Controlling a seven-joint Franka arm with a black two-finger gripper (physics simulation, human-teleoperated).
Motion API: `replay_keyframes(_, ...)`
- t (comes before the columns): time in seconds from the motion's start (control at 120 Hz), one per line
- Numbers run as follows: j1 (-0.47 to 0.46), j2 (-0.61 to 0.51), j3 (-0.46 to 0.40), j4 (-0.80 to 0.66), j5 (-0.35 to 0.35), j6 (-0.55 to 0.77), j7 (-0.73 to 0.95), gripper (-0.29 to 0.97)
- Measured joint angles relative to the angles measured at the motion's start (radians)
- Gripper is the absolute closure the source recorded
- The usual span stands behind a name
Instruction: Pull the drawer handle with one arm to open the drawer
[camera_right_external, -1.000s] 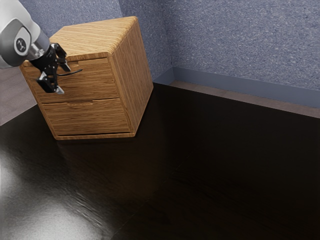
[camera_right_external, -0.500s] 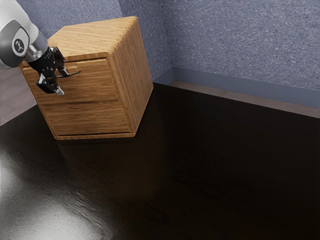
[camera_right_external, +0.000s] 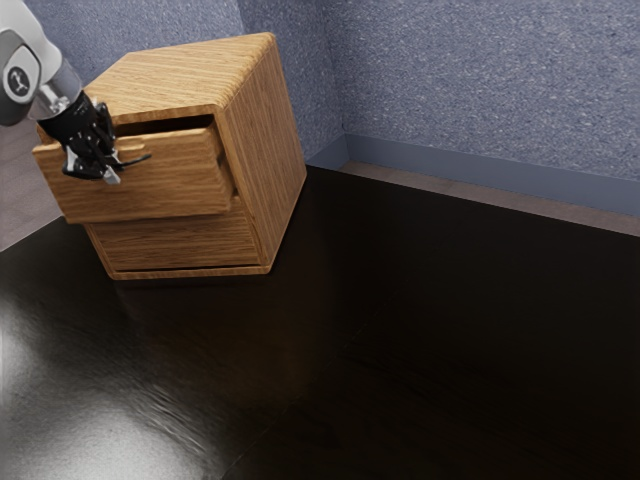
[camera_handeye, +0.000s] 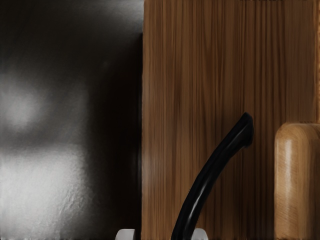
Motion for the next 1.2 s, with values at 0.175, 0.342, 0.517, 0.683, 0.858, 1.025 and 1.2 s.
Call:
replay_keyframes(0.175, -0.002, -0.023, -0.001, -0.017, 0.004, -0.028, -0.001, 0.73)
replay_keyframes(0.342, -0.007, -0.080, -0.002, -0.075, 0.008, -0.041, -0.002, 0.77)
replay_keyframes(0.517, -0.010, -0.151, -0.004, -0.161, 0.012, -0.018, -0.004, 0.78)
replay_keyframes(0.683, -0.012, -0.206, -0.006, -0.228, 0.015, 0.015, -0.005, 0.79)
replay_keyframes(0.858, -0.012, -0.250, -0.009, -0.279, 0.017, 0.031, -0.007, 0.79)
replay_keyframes(1.025, -0.008, -0.285, -0.010, -0.322, 0.018, 0.038, -0.009, 0.79)
replay_keyframes(1.2, -0.009, -0.318, -0.012, -0.360, 0.023, 0.045, -0.012, 0.79)
